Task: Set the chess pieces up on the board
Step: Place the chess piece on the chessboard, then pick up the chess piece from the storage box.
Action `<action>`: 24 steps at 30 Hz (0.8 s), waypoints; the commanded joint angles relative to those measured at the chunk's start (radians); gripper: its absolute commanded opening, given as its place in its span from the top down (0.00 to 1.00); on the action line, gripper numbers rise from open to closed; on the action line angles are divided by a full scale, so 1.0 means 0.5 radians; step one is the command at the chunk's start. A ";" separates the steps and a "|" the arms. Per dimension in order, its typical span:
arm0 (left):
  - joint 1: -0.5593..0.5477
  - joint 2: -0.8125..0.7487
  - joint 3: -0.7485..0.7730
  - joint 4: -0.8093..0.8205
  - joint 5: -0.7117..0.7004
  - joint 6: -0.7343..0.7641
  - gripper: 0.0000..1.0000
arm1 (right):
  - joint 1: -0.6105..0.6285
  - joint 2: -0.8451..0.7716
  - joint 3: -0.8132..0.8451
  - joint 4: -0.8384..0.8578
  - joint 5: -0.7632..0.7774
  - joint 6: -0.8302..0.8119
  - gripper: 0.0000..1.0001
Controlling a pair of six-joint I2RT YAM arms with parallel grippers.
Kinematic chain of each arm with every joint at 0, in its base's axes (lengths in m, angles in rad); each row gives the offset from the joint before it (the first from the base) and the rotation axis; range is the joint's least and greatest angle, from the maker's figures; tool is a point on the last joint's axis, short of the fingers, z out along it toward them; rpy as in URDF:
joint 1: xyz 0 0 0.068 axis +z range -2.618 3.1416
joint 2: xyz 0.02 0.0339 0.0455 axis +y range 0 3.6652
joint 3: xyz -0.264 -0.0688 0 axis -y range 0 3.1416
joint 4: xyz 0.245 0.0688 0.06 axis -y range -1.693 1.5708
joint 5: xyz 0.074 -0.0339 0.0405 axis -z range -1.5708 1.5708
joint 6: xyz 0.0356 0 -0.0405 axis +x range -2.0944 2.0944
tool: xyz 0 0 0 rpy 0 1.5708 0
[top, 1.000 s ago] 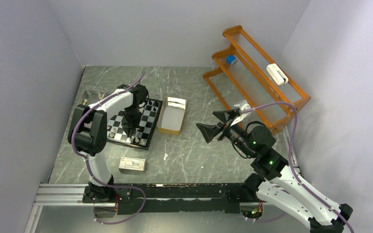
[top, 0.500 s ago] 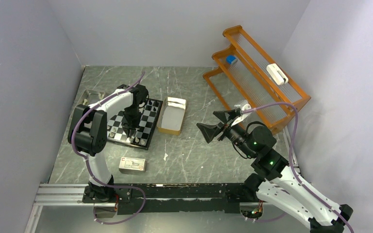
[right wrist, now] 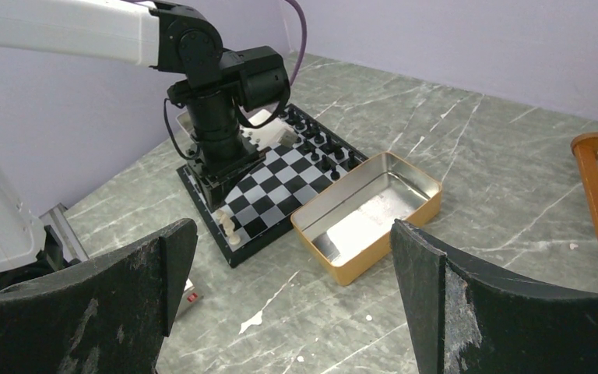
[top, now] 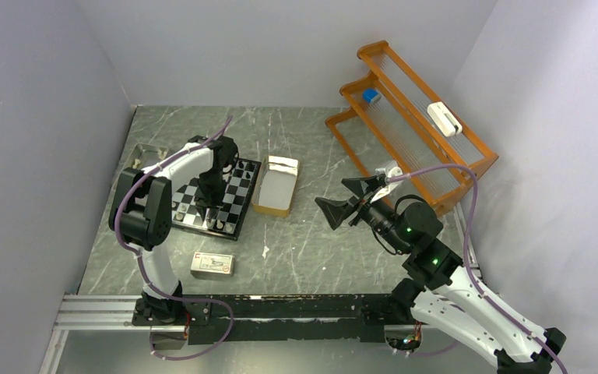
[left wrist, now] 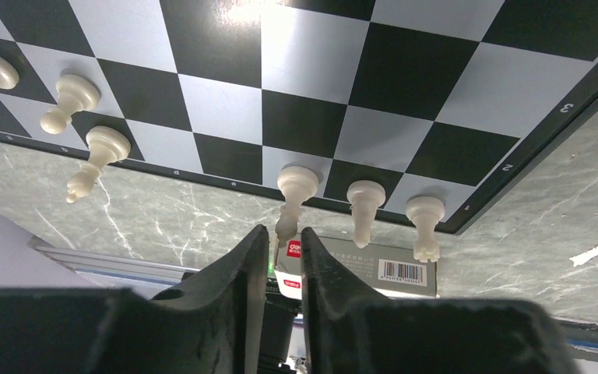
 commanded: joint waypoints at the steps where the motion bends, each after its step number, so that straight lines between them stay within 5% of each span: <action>1: -0.025 -0.017 0.099 0.003 -0.019 0.000 0.71 | 0.002 -0.013 -0.021 0.058 -0.007 -0.005 0.00; 6: -0.025 -0.089 0.200 0.053 -0.061 -0.021 0.58 | 0.003 0.000 -0.007 0.047 -0.006 -0.016 0.00; 9: -0.026 -0.157 0.301 0.115 -0.081 -0.053 0.41 | 0.003 0.007 0.002 0.050 -0.002 -0.022 0.00; 14: -0.005 -0.250 0.518 0.244 -0.378 -0.134 0.26 | 0.003 0.031 0.010 0.054 0.004 0.014 0.00; 19: 0.224 -0.264 0.670 0.411 -0.481 -0.174 0.02 | 0.003 0.071 0.041 -0.009 0.106 0.097 0.00; 24: 0.693 -0.250 0.633 0.665 -0.293 -0.175 0.08 | 0.001 0.102 0.133 -0.186 0.334 0.088 0.00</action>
